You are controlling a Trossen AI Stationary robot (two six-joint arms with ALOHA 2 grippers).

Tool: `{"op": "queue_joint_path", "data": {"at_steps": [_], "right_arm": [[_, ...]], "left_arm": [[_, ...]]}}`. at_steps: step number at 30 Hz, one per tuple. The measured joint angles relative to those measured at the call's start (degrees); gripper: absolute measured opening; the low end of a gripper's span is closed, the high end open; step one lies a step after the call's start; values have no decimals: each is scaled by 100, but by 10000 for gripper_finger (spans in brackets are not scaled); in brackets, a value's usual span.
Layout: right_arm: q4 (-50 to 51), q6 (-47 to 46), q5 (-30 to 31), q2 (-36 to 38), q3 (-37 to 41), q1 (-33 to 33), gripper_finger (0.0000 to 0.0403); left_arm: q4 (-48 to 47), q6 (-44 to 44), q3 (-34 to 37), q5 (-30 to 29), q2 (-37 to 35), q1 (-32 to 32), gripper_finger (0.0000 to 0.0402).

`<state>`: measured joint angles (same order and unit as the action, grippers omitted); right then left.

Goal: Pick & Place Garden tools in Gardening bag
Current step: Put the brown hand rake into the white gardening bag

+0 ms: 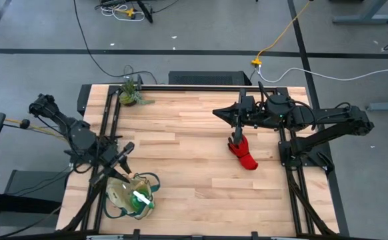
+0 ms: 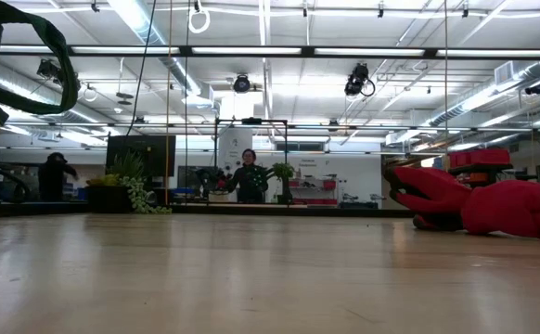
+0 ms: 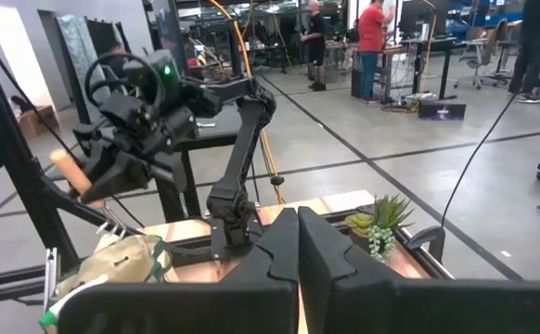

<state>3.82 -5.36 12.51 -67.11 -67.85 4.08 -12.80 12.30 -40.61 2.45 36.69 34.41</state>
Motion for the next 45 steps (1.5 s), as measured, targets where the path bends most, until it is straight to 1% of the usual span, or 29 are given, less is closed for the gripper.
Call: {"op": "queue_joint_path", "data": {"at_steps": [4,15,22,27,34,45], "right_arm": [[64,-12,-15,-2,0,0,0],[124,-16,-391,-2,0,-2,0],[128,-17,-400,-2,0,0,0],[128,-16,-400,-2,0,-2,0],[128,-16,-400,0,0,-2,0],[133,-16,-398,0,0,-2,0]], "left_arm": [[29,89,341,-238,-109,182,80],[280,-39,936,-326,-197,637,80],[632,-8,1483,-307,-197,843,80],[614,187,1764,-312,-195,862,80],[568,219,1922,-224,-195,862,80],[525,234,1929,-221,-195,860,80]]}}
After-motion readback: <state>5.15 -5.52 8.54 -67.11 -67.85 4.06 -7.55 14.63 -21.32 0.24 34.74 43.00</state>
